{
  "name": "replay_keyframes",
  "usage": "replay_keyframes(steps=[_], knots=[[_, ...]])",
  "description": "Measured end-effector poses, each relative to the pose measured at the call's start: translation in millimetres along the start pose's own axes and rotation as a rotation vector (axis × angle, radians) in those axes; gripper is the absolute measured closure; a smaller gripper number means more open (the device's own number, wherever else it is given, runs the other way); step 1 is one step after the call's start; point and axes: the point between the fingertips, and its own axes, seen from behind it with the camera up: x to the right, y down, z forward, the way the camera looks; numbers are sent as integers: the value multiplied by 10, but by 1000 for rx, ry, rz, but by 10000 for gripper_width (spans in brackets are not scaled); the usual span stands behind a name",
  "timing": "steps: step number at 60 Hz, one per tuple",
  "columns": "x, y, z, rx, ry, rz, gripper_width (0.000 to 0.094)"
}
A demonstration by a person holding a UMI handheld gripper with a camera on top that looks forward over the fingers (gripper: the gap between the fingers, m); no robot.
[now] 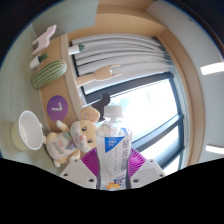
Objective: Pour water
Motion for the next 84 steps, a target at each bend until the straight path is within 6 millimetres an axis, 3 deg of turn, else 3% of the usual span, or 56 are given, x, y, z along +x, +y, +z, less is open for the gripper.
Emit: replay_keyframes(steps=[3,4,8,12,15,22,34,50,60,72,79,84], knots=[[129,55,7,-22,-1,197,605],[134,56,-83,-45,31,259,605],[340,215,-37,-84,23,521,604],[394,389,-45,-137,13,781,605],[338,500,-77,-180,13,931,604],[98,708,65,-203,-59,1140,607],[-448,1035,18,-258,-101,1178,606],[-1092,1203,-34,-308,-175,1186,598],[-1056,1225,-62,-287,-154,1181,556],[-1058,1249,-94,-307,-155,1168,342],[-1083,1233,-273,-326,-164,1148,71],[-1122,1175,-541,-349,-194,1145,83]])
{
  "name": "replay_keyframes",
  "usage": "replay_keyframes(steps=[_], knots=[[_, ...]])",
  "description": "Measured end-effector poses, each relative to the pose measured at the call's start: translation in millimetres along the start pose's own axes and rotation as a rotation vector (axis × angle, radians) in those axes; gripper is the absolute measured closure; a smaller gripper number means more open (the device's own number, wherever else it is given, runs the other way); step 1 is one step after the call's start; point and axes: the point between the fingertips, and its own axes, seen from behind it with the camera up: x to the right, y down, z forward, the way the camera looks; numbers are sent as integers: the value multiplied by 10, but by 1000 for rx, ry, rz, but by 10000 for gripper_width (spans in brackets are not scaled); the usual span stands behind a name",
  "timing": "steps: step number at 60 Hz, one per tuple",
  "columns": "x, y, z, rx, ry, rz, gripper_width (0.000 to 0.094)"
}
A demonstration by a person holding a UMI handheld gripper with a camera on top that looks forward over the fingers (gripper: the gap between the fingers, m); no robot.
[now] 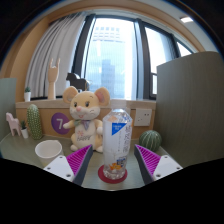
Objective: Pour water
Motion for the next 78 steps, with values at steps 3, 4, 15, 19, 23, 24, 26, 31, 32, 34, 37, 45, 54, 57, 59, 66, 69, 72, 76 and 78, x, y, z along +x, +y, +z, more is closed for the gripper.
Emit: replay_keyframes(steps=[3,4,15,19,23,24,26,31,32,34,37,45,54,57,59,66,69,72,76,78], knots=[[-63,66,-199,-9,-12,4,83],[-88,85,-262,-11,-17,5,82],[-414,375,-1140,-71,-69,13,83],[-556,521,-1484,-105,-87,11,86],[-728,680,-1831,-144,-112,1,86],[-771,711,-1915,-152,-117,1,86],[-865,763,-2066,-165,-132,2,85],[-1089,876,-2442,-193,-166,1,83],[-1129,891,-2513,-196,-172,1,84],[-1215,903,-2671,-203,-185,1,80],[-1328,870,-2845,-196,-206,2,75],[-1501,680,-3248,-180,-254,10,77],[-1421,346,-3535,-117,-242,1,76],[-1373,249,-3607,-94,-227,-13,76],[-1360,197,-3651,-83,-225,-15,79],[-1289,51,-3768,-56,-217,-6,77],[-1261,-9,-3817,-49,-212,-4,78],[-1241,-51,-3845,-42,-203,6,82],[-1235,-77,-3876,-36,-199,11,82],[-1238,-76,-3884,-38,-200,12,82]])
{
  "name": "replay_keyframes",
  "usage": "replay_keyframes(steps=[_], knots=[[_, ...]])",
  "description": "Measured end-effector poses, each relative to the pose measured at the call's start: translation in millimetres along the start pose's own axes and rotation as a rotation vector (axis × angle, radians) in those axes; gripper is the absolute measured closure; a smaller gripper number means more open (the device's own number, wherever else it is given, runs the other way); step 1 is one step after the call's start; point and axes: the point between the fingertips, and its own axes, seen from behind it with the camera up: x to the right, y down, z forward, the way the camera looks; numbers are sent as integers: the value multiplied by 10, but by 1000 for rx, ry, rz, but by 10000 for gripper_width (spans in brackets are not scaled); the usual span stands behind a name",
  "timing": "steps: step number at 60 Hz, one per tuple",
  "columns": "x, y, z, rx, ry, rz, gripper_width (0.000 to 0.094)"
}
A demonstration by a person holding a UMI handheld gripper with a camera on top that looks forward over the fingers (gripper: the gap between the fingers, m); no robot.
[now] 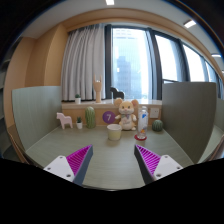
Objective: Pour water
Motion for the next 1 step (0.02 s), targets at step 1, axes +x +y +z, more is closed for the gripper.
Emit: replay_keyframes(steps=[1], knots=[[-3,11,6,-3,-2,0,81]])
